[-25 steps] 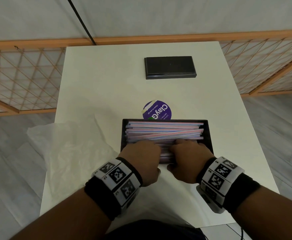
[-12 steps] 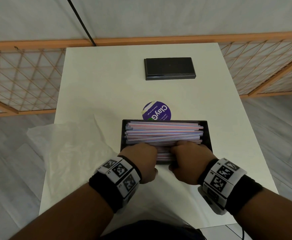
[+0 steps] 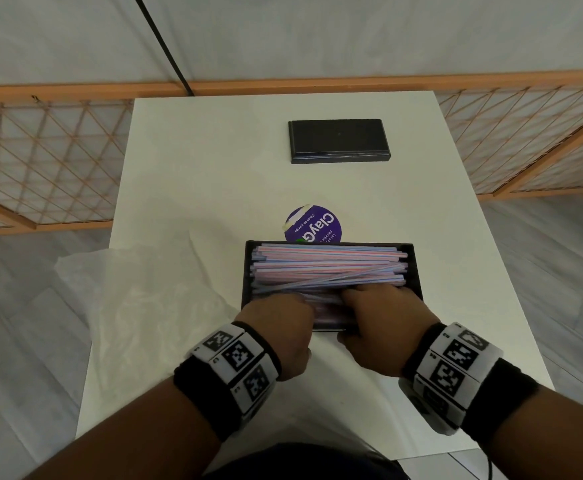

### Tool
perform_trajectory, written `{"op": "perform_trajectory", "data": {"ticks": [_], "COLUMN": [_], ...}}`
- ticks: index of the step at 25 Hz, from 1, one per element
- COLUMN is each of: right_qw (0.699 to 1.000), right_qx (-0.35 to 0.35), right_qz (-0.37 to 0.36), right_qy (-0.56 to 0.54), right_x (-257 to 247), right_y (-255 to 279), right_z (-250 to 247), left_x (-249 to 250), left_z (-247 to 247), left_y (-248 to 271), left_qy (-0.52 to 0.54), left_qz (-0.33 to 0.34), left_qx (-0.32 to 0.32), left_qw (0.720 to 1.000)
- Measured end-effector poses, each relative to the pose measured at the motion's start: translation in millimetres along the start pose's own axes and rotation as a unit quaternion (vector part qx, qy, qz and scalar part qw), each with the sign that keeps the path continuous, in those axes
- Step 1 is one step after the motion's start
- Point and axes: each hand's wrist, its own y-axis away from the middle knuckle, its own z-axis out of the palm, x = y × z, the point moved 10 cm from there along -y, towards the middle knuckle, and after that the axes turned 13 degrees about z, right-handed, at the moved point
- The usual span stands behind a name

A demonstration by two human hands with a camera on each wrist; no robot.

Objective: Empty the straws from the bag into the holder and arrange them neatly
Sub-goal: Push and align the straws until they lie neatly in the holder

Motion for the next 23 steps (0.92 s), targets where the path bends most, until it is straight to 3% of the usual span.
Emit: {"op": "perform_trajectory", "data": {"ticks": [5,9,14,19,23], "right_qw": [0.995,1.0,0.999,0.998,0.999], "right_qx": [0.101,0.027,0.034,0.047,0.031], "right_qz": [0.0,0.01,0.02,0.001,0.013], "right_qy": [-0.027,-0.012,0.014,-0.033,0.027], "right_x": [4.8,8.0,10.2,10.4,10.1], "right_y": [22.7,12.4,0.0,0.7,-1.5], "right_z": [-17.6,12.8,16.6,10.0,13.1], "left_x": [-2.0,-2.0,4.7,-3.3,-6.8], "left_z": [0.1,-4.6,-32.1,-20.2,-10.7], "left_y": [-2.4,-1.9,7.8,2.5,-2.8], "left_qy": [-0.004,-0.013,-0.041,-0.024,-0.049], "left_qz": [0.004,0.002,0.026,0.01,-0.01], "left_qx": [0.018,0.03,0.129,0.082,0.063], "left_qw": [1.0,0.999,0.99,0.996,0.997]}}
